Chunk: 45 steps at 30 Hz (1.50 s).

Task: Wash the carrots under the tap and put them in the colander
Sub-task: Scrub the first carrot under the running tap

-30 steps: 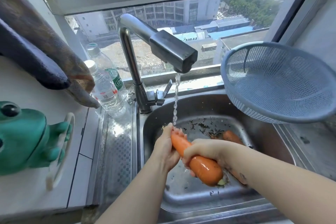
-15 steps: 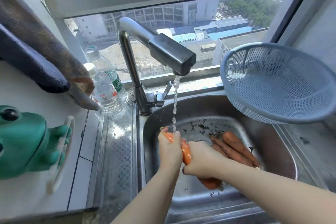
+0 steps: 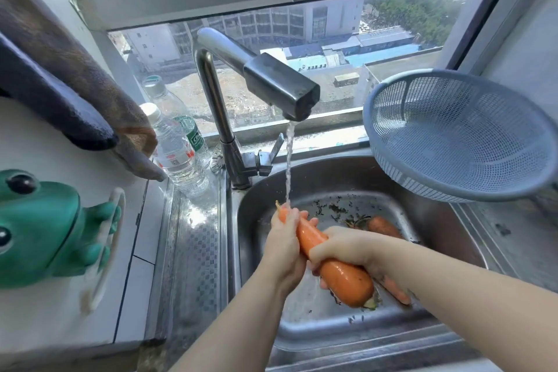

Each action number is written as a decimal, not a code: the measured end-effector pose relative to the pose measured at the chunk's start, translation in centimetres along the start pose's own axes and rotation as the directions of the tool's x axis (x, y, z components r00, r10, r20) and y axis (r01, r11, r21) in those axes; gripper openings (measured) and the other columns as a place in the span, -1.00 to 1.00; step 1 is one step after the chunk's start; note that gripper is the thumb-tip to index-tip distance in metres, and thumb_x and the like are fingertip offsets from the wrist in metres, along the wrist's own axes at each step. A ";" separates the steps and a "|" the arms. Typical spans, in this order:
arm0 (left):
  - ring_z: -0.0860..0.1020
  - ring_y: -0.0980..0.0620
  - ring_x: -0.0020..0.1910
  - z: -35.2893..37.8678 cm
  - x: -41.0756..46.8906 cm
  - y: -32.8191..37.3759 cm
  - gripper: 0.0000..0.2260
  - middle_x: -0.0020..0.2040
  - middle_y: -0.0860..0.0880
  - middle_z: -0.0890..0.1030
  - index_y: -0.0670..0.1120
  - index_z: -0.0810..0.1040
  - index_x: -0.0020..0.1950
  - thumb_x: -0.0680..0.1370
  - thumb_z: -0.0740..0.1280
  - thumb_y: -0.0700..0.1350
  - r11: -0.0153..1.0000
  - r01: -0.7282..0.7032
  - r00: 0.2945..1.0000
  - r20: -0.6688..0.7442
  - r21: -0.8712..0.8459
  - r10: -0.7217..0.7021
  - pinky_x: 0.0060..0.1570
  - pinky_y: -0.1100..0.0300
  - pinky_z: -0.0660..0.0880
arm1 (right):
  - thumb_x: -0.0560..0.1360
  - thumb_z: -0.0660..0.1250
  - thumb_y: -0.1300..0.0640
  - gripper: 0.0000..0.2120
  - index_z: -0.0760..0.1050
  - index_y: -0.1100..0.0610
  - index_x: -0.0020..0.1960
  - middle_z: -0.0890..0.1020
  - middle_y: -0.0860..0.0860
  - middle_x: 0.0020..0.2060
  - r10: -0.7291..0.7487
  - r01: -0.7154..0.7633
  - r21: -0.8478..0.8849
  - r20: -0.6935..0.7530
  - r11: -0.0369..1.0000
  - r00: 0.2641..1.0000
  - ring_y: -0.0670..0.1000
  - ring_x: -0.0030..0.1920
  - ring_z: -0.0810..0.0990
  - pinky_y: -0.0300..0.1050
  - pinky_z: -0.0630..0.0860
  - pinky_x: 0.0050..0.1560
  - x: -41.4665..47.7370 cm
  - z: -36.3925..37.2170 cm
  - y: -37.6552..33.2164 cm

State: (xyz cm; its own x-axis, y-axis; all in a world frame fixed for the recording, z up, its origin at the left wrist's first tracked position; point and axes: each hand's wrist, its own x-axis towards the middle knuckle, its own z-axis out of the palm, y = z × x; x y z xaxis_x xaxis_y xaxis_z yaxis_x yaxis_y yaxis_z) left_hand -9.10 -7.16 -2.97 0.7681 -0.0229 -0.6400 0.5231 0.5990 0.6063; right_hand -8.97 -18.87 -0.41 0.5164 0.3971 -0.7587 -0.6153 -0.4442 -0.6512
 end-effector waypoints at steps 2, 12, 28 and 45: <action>0.57 -0.03 -0.01 -0.4 -0.3 -0.4 -0.66 0.07 -0.10 0.50 0.02 0.22 0.40 0.65 0.18 -0.18 0.988 -0.056 0.998 0.014 0.144 0.055 -0.09 0.01 0.55 | 0.37 0.38 0.27 -0.88 0.47 0.20 -0.12 0.60 0.06 -0.32 -0.031 0.018 -0.145 -0.090 0.989 0.995 0.04 -0.34 0.62 -0.07 0.60 -0.21 0.3 0.3 -0.1; 0.57 0.00 -0.31 0.1 0.8 1.2 -0.74 -0.20 -0.10 0.53 -0.13 0.43 0.08 0.66 0.10 0.05 0.978 -0.106 0.981 -0.144 0.181 0.133 -0.22 0.08 0.53 | 0.29 0.42 0.08 -0.79 0.39 0.07 -0.25 0.52 -0.05 -0.35 -0.323 0.118 -0.603 -0.244 0.789 0.914 -0.04 -0.34 0.52 -0.22 0.42 -0.36 1.5 2.0 -0.5; 0.59 -0.11 -0.19 -0.9 0.4 1.9 -0.75 -0.19 -0.16 0.56 -0.15 0.44 0.02 0.67 0.10 -0.01 0.994 -0.025 1.000 0.011 0.105 0.024 -0.13 -0.03 0.55 | 0.31 0.38 0.22 -0.84 0.40 0.15 -0.20 0.59 0.05 -0.34 -0.187 0.126 -0.347 -0.149 0.929 0.971 0.03 -0.34 0.64 -0.07 0.61 -0.22 0.5 0.7 0.3; 0.53 -0.02 -0.09 -2.5 0.8 2.1 -0.68 -0.02 -0.12 0.49 -0.12 0.30 0.42 0.66 0.16 -0.15 0.990 -0.097 0.984 -0.158 -0.105 0.079 0.01 0.03 0.49 | 0.57 0.21 -0.14 -0.66 0.45 0.06 0.21 0.61 -0.01 0.02 -0.430 0.296 -0.612 -0.079 0.733 0.899 -0.01 -0.04 0.57 -0.10 0.47 0.00 3.0 1.3 0.3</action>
State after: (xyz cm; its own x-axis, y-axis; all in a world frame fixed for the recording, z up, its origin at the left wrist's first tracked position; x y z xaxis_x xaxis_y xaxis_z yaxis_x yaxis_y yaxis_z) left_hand -8.27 -3.87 -3.40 0.7389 0.1515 -0.6566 0.4047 0.6793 0.6122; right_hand -8.39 -16.75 -2.81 0.7761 0.4843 -0.4038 0.0665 -0.6997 -0.7113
